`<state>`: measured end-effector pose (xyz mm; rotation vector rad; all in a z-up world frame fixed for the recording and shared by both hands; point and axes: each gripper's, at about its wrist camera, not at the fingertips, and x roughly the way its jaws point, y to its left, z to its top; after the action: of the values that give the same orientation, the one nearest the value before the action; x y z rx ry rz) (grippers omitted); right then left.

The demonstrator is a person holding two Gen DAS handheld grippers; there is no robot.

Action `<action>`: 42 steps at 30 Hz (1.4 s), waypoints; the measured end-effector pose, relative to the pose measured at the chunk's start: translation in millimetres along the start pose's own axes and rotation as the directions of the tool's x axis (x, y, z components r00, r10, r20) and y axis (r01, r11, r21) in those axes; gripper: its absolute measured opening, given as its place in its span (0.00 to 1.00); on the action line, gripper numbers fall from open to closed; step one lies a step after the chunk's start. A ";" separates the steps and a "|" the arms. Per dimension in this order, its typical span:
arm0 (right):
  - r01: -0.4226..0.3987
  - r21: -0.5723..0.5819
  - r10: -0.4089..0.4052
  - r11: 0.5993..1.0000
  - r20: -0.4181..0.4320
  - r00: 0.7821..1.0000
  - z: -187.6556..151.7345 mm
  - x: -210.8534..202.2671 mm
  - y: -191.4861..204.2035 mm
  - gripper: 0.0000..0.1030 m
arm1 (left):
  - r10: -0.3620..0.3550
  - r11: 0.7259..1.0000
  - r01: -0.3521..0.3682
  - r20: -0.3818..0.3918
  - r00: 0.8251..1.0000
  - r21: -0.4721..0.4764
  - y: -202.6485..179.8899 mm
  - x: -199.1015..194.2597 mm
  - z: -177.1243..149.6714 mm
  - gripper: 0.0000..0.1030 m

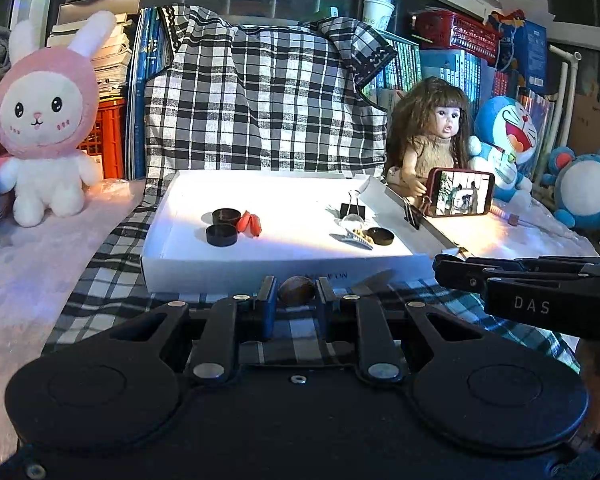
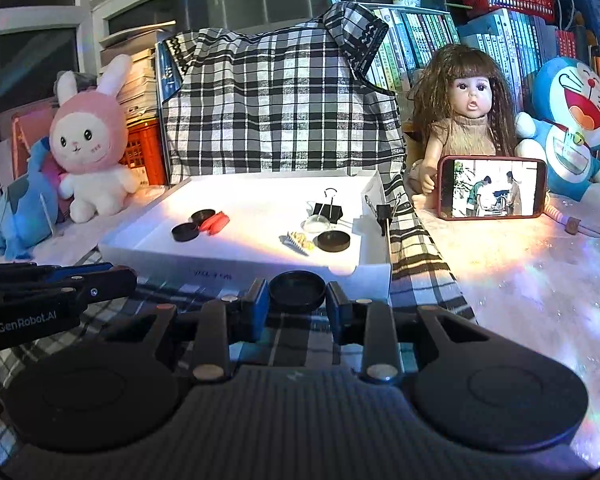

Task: Organize rigid objects
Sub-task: 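Grasp a black round cap with the right tool while the left tool grasps a brown nut, then carry the black cap with the right tool while the left tool carries the nut into the box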

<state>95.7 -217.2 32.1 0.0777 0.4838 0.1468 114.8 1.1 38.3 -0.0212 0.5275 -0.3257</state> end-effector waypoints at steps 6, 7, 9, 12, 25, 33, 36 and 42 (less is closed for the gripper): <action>0.001 -0.010 -0.001 1.000 -0.008 1.000 16.3 14.5 -6.9 0.35 | -0.014 1.000 0.014 -0.019 1.000 0.007 7.7 19.2 18.5 0.19; -0.005 -0.001 0.005 1.000 -0.015 1.000 19.9 17.9 -9.2 0.35 | -0.016 1.000 0.016 -0.022 1.000 0.002 9.4 23.7 22.3 0.19; -0.017 0.023 0.018 1.000 -0.029 0.999 27.6 26.0 -13.9 0.35 | -0.019 1.000 0.019 -0.031 0.999 -0.004 12.7 32.7 29.1 0.19; -0.034 0.051 0.037 0.998 -0.048 0.998 36.3 38.1 -18.5 0.35 | -0.020 1.000 0.019 -0.052 0.998 -0.021 17.0 48.4 37.0 0.19; -0.015 0.021 0.019 1.000 -0.169 0.985 46.9 102.2 -8.2 0.35 | 0.042 0.995 -0.052 -0.114 0.993 -0.087 36.4 109.3 41.6 0.19; 0.007 -0.003 -0.008 1.000 -0.189 0.982 44.1 119.6 -6.0 0.35 | 0.081 0.994 -0.089 -0.129 0.988 -0.063 43.7 128.5 41.2 0.19; 0.016 -0.005 -0.016 1.000 -0.188 0.982 45.8 122.8 -6.4 0.35 | 0.087 0.993 -0.097 -0.132 0.987 -0.070 46.0 133.9 41.5 0.19; 0.029 -0.015 -0.031 0.999 -0.186 0.982 48.5 129.6 -8.4 0.35 | 0.102 0.992 -0.111 -0.138 0.985 -0.057 46.5 144.9 42.8 0.19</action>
<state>232.8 -206.8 14.7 0.0443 0.6711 0.1280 268.0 -2.5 -0.7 -0.0335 0.6705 -0.2062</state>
